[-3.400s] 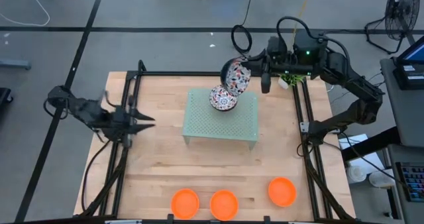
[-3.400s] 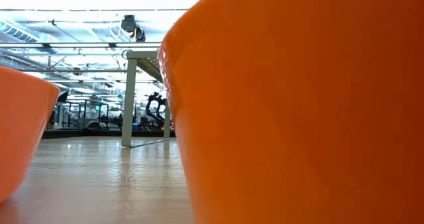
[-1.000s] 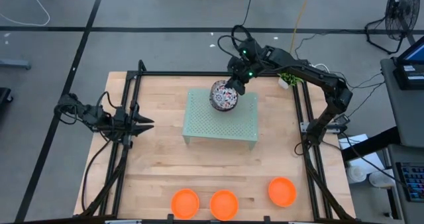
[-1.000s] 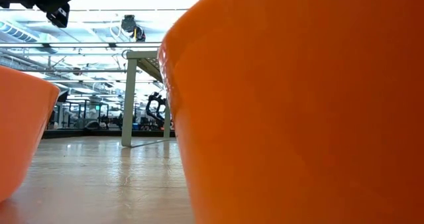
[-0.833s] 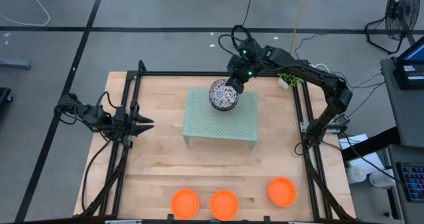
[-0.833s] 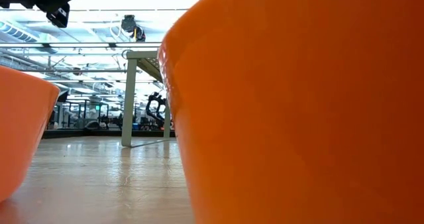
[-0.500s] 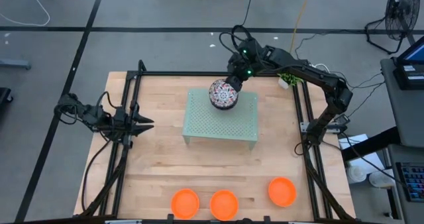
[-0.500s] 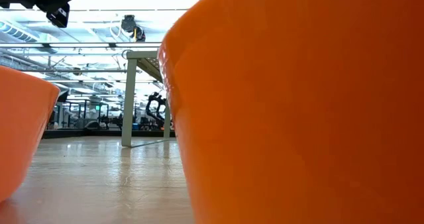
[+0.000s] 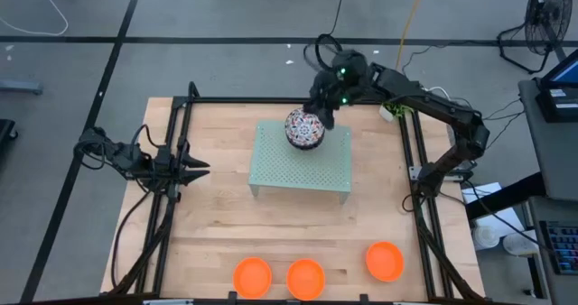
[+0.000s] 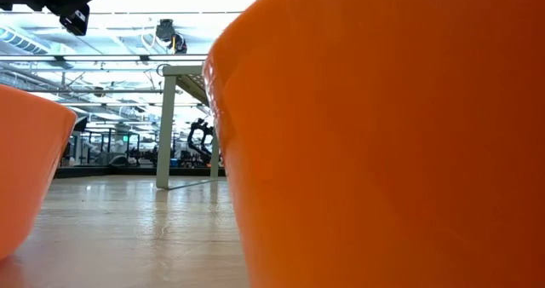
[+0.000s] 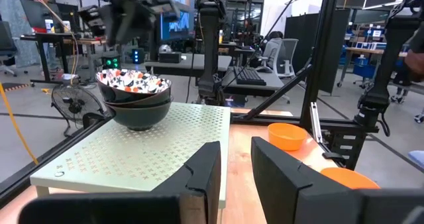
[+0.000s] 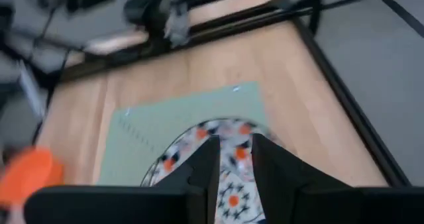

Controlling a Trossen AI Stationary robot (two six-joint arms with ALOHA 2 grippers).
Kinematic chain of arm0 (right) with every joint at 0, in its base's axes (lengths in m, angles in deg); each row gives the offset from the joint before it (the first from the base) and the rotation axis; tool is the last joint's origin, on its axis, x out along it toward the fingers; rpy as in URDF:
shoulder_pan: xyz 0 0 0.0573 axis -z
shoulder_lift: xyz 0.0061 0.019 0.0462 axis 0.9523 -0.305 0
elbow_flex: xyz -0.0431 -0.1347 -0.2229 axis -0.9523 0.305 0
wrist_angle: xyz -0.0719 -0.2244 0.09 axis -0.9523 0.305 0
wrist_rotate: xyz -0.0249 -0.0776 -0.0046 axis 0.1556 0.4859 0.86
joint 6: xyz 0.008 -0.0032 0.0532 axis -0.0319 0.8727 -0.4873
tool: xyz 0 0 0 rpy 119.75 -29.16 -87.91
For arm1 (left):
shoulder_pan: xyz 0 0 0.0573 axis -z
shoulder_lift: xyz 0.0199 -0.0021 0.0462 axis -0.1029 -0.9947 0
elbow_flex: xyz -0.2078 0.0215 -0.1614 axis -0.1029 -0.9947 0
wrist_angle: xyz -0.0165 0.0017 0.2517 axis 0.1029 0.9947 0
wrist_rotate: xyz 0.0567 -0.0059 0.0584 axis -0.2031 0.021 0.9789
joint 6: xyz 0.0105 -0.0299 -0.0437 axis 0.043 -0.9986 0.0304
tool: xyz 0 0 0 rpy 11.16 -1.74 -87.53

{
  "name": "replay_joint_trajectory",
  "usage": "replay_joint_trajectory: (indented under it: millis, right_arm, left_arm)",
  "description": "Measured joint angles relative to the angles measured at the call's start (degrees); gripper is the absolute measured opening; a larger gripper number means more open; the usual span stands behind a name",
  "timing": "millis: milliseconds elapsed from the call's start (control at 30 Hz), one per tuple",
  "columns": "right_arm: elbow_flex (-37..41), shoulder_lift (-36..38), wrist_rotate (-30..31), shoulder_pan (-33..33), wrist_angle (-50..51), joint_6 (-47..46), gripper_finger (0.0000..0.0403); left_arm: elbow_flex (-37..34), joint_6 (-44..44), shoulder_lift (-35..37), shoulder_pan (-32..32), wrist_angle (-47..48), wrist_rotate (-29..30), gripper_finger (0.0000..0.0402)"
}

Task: Pick & Place Mini bowls
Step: Stack the white patterned bowl on top of the white patterned bowls on the shelf

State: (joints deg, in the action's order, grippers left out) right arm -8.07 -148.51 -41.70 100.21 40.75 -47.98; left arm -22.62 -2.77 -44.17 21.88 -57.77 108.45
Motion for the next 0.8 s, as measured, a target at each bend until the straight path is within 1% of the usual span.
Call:
replay_joint_trajectory:
  millis: [100, 200, 267, 367, 467, 700, 800]
  right_arm:
    - [0.08, -0.25, 0.91, -1.91, 2.50, 6.75, 0.0050]
    - [1.73, -0.02, 1.93, -2.94, -1.00, 13.39, 0.0013]
    - [4.84, 0.07, 1.84, -3.23, -7.42, 16.50, 0.0006]
    - [11.04, 0.41, 0.71, -3.27, -18.29, 17.07, 0.0002]
    - [17.49, 0.84, -1.18, -3.23, -32.25, 18.20, 0.0001]
    - [30.76, 0.68, -2.74, -3.19, -57.53, 16.83, 0.0000]
    - [34.50, 0.76, -2.73, -3.19, -64.08, 15.13, 0.0000]
  left_arm:
    - [0.00, 0.00, 0.01, 0.00, -0.03, 0.00, 0.0088]
    - [0.00, 0.00, 0.02, 0.00, -0.03, 0.00, 0.0088]
    - [0.00, 0.00, 0.00, 0.00, -0.03, 0.00, 0.0088]
    - [0.00, 0.00, 0.00, 0.00, -0.03, 0.01, 0.0088]
    - [0.00, 0.00, 0.00, 0.00, 0.00, 0.00, 0.0088]
    - [0.00, 0.00, 0.00, -0.01, -0.04, 0.01, 0.0088]
    - [0.00, 0.00, 0.00, -0.01, -0.03, 0.00, 0.0088]
